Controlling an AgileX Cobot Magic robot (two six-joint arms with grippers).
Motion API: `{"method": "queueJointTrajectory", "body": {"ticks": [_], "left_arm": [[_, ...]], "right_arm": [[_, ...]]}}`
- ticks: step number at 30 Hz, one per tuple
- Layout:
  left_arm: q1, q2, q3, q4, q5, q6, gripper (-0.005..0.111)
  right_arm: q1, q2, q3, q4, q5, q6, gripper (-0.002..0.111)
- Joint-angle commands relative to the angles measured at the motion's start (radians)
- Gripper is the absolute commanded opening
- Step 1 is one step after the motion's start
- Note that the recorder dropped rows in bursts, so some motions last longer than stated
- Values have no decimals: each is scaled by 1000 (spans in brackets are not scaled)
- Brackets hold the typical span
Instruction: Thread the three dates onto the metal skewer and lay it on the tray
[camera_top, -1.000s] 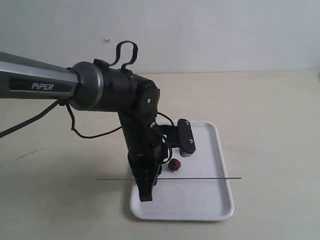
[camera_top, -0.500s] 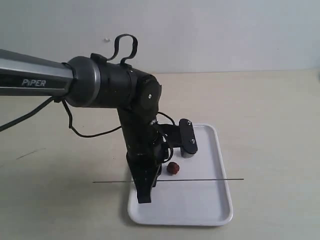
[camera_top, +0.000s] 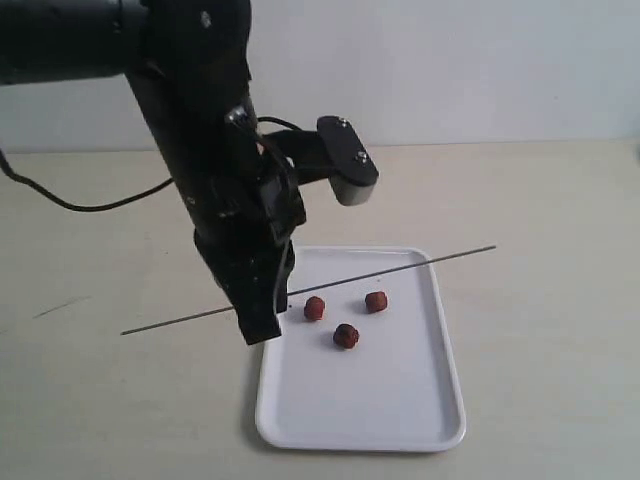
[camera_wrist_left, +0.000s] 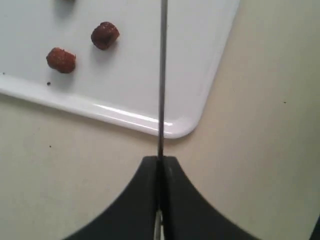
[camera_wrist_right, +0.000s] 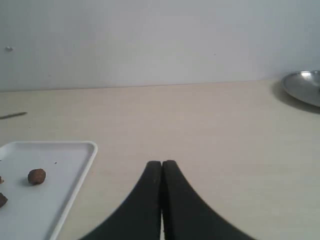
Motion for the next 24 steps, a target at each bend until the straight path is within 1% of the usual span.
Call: {"method": "queueJointTrajectory", "body": {"ticks": [1,5,10,16,18,21,24], "left_arm": [[-5,-70,9,-9,30,-64,0],[-5,-142,67,-7,30,-68,0],[-3,-236,170,18,30,-71,0],[46,-338,297,27,21,-82,0],[71,-364,340,27,30,-82,0],[102,-380,387,39,30,-95,0],[129,-387,398,41,-6,-188,0]], "right_arm": [[-5,-6,6,0,-1,-3,0],[-5,-6,6,0,-1,-3,0],[-5,-6,6,0,-1,-3,0],[-5,-6,6,0,-1,-3,0],[-5,-6,6,0,-33,-3,0],[-5,-6,6,0,-138,-3,0],[-5,-6,6,0,-273,-3,0]]}}
